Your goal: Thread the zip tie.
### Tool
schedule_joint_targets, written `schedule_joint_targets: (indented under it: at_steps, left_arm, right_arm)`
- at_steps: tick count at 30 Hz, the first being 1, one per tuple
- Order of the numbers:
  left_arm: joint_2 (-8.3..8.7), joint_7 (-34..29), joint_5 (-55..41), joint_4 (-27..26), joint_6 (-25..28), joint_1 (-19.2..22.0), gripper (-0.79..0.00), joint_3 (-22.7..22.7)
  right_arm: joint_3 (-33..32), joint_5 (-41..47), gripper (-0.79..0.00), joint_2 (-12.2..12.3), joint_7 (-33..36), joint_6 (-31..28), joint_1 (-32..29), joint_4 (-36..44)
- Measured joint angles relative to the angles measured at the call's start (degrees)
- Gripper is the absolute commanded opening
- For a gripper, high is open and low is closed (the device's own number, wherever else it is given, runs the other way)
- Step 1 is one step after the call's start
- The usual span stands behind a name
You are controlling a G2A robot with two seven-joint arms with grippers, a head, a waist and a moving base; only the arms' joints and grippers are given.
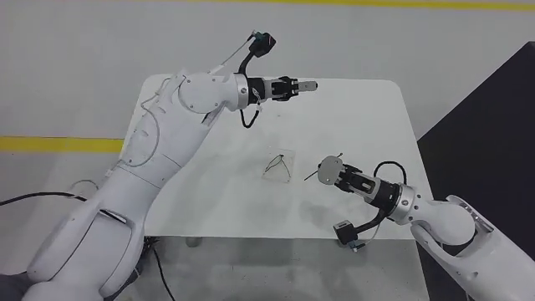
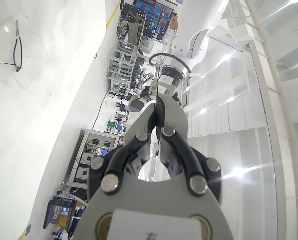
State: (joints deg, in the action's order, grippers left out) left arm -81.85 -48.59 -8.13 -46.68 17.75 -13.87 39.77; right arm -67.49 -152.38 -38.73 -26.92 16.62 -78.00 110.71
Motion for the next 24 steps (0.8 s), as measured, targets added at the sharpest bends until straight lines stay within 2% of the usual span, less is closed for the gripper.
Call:
schedule_joint_targets:
  at_steps: [2, 24]
  left_arm:
    - [-0.28, -0.1, -0.7, 1.43, 0.52, 0.26, 0.0, -0.27]
    - [-0.2, -0.06, -0.23, 0.91, 0.28, 0.16, 0.0, -0.17]
  right_arm:
    - [0.0, 0.0, -0.785, 0.0, 0.0, 0.0, 0.0, 0.0]
    - [0.0, 0.0, -0.785, 0.0, 0.0, 0.0, 0.0, 0.0]
